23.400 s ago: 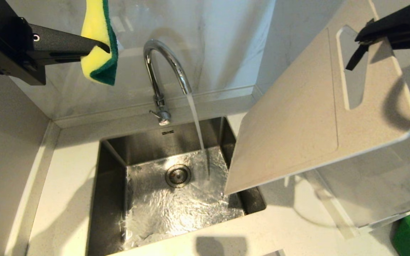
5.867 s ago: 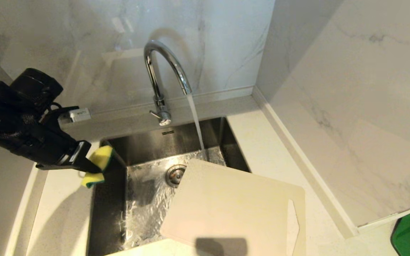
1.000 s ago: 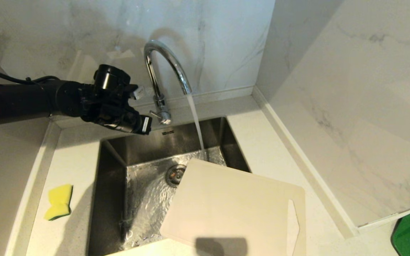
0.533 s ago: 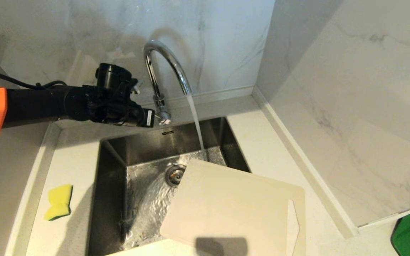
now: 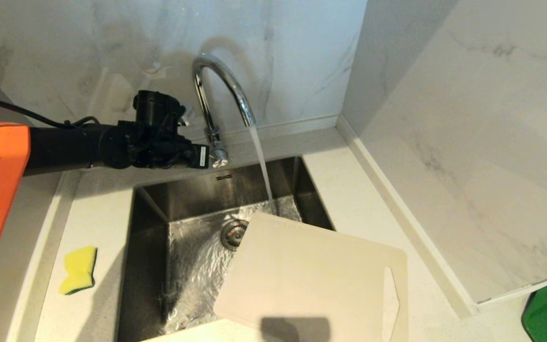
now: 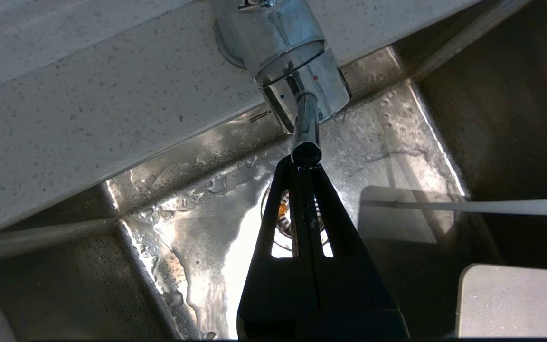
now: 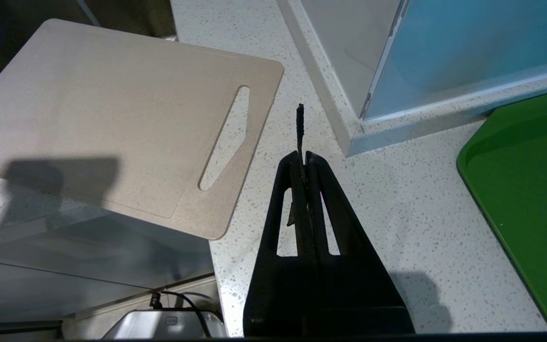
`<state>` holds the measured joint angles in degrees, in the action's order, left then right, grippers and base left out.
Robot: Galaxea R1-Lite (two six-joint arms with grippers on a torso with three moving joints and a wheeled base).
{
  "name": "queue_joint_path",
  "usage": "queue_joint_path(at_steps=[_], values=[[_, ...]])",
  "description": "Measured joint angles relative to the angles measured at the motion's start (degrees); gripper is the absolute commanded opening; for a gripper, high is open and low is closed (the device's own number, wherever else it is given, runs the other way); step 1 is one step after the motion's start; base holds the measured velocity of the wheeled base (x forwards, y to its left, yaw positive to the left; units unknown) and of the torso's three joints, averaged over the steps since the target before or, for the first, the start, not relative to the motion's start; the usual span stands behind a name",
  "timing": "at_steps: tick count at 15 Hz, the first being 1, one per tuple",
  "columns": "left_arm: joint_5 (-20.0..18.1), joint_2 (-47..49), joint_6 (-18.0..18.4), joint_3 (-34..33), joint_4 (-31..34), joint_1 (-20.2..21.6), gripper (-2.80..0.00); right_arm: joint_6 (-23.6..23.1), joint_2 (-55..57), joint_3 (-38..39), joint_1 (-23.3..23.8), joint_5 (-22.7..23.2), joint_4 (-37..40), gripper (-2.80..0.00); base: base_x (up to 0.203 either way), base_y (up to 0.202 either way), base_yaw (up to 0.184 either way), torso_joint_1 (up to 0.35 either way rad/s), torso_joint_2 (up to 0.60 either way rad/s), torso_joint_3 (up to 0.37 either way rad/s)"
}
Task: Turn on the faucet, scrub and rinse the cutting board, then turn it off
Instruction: Turn off the tap
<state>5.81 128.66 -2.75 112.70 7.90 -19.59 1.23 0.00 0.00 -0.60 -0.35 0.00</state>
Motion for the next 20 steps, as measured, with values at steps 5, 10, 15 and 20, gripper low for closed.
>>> queue_joint_path(at_steps=[5, 10, 15, 20], values=[[1.78, 0.91, 0.08, 0.06, -2.20, 0.00, -2.80, -0.01, 0.00, 0.00, 0.00, 0.02, 0.00, -2.80, 0.000, 0.000, 0.000, 0.000, 0.00, 0.000], [1.80, 1.19, 0.19, 0.61, -2.97, 0.00, -2.80, 0.00, 0.00, 0.00, 0.00, 0.02, 0.00, -2.80, 0.000, 0.000, 0.000, 0.000, 0.00, 0.000], [1.97, 1.04, 0.17, 0.80, -3.06, 0.11, -2.80, -0.02, 0.00, 0.00, 0.00, 0.02, 0.00, -2.80, 0.000, 0.000, 0.000, 0.000, 0.00, 0.000], [1.54, 0.34, -0.15, 0.67, 1.19, 0.13, -2.80, -0.02, 0.00, 0.00, 0.00, 0.01, 0.00, -2.80, 0.000, 0.000, 0.000, 0.000, 0.00, 0.000]])
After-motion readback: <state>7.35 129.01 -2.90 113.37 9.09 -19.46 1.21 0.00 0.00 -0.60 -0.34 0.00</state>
